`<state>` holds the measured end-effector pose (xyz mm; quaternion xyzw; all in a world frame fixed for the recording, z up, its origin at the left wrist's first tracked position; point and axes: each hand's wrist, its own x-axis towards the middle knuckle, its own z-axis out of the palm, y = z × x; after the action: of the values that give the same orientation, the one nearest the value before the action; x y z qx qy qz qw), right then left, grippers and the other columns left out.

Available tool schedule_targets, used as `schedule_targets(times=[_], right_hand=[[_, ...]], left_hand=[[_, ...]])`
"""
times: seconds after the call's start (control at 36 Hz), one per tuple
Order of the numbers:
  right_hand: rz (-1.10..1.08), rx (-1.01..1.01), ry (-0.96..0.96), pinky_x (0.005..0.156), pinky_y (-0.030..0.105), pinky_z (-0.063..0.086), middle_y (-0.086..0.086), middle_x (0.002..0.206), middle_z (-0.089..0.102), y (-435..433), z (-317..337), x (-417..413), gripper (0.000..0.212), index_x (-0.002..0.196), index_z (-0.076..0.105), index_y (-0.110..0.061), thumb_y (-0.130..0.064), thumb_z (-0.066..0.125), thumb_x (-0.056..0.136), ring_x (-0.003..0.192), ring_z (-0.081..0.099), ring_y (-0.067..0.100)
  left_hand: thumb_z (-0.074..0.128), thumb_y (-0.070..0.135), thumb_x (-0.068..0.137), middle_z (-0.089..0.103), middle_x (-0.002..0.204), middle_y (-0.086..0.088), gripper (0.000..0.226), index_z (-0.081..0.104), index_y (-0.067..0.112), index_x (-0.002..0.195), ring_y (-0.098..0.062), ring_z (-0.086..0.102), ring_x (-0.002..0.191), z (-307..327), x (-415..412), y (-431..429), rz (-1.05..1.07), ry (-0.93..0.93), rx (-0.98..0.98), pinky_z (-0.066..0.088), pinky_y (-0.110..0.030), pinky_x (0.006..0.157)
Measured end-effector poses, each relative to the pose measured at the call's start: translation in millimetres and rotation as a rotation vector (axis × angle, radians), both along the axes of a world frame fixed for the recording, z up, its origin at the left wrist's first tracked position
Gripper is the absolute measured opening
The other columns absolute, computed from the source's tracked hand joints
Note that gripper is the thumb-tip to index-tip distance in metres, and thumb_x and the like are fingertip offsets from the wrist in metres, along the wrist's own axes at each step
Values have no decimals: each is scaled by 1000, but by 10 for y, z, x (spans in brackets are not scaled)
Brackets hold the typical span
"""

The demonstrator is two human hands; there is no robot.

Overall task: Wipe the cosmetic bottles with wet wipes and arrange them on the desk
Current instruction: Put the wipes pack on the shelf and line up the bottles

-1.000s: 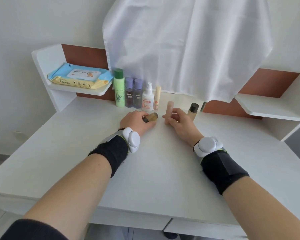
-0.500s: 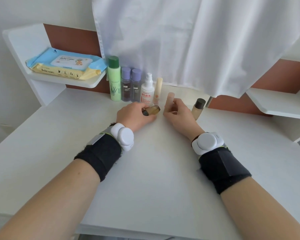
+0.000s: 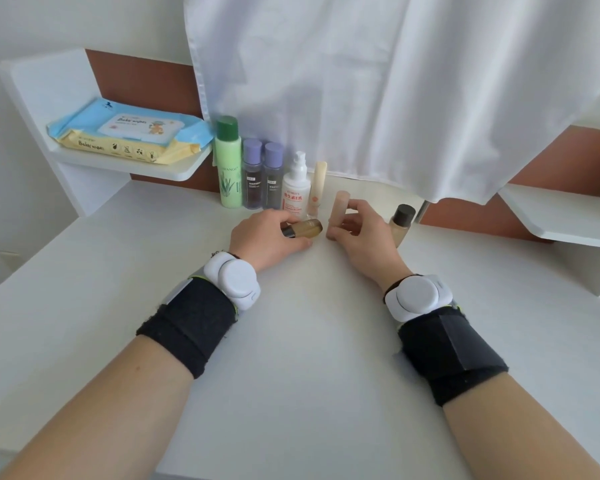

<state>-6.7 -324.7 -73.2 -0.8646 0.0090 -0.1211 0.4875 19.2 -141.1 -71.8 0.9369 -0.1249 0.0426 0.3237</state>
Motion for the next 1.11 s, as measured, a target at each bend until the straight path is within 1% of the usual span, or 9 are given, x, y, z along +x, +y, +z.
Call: schedule_targets(times=[0.06, 0.19, 0.31, 0.44, 0.67, 0.75, 0.89, 1.0, 1.11], right_hand=[[6, 9, 16, 85, 18, 44, -7, 104, 66, 1, 14, -3, 42, 124, 50, -24, -12, 68, 87, 97, 63, 10], [-32, 17, 6, 78, 14, 46, -11, 97, 60, 14, 10, 22, 41, 111, 50, -27, -22, 77, 81, 87, 61, 5], [-71, -16, -14, 67, 3, 40, -12, 89, 61, -3, -10, 53, 32, 106, 56, -24, -22, 76, 82, 80, 57, 0], [-59, -41, -9, 66, 2, 40, -14, 85, 61, -15, -17, 54, 25, 101, 59, -23, -21, 76, 82, 77, 57, 0], [-80, -70, -21, 64, -2, 37, -19, 83, 60, -7, -14, 96, 23, 101, 59, -25, -18, 73, 84, 76, 56, -6], [-101, -85, -34, 65, 0, 37, -21, 82, 58, 10, -7, 143, 23, 103, 59, -24, -18, 72, 85, 75, 55, -5], [-125, -97, -39, 75, 15, 36, -14, 89, 61, 47, 2, 218, 26, 111, 61, -18, -17, 69, 87, 84, 57, 7], [-138, -105, -45, 74, 12, 36, -10, 92, 63, 73, 8, 278, 26, 111, 62, -17, -16, 69, 87, 82, 57, 7], [-143, -128, -41, 74, 16, 36, -11, 90, 62, 93, 1, 324, 25, 112, 63, -16, -17, 68, 87, 80, 56, 7]], left_hand=[[71, 53, 75, 64, 112, 9, 43, 65, 37, 115, -17, 59, 104, 7, 6, 2, 1, 0, -2, 39, -25, 77], [71, 54, 74, 66, 108, 11, 42, 66, 39, 112, -16, 60, 102, 3, 19, -4, 8, -1, 4, 41, -26, 75], [71, 54, 74, 66, 111, 11, 43, 66, 38, 114, -16, 60, 104, 8, 16, -7, 13, 2, 5, 44, -27, 79], [72, 53, 75, 66, 111, 11, 43, 66, 38, 114, -16, 60, 104, 15, 5, -8, 11, 7, 3, 44, -27, 79], [73, 52, 74, 65, 116, 8, 47, 64, 36, 117, -17, 60, 106, 3, 3, -12, 20, 21, -15, 44, -27, 81], [73, 51, 74, 64, 118, 6, 48, 64, 35, 118, -18, 59, 108, 2, 1, -14, 25, 15, -15, 44, -28, 83], [73, 51, 74, 64, 118, 6, 47, 64, 36, 118, -18, 59, 108, 1, 14, -12, 29, 12, -13, 44, -28, 83], [73, 51, 74, 64, 117, 7, 46, 64, 36, 117, -18, 59, 108, 11, 3, -20, 32, 12, -15, 42, -27, 81], [73, 50, 74, 65, 116, 7, 45, 65, 35, 116, -17, 59, 107, 12, 4, -13, 31, 14, -19, 41, -25, 80]])
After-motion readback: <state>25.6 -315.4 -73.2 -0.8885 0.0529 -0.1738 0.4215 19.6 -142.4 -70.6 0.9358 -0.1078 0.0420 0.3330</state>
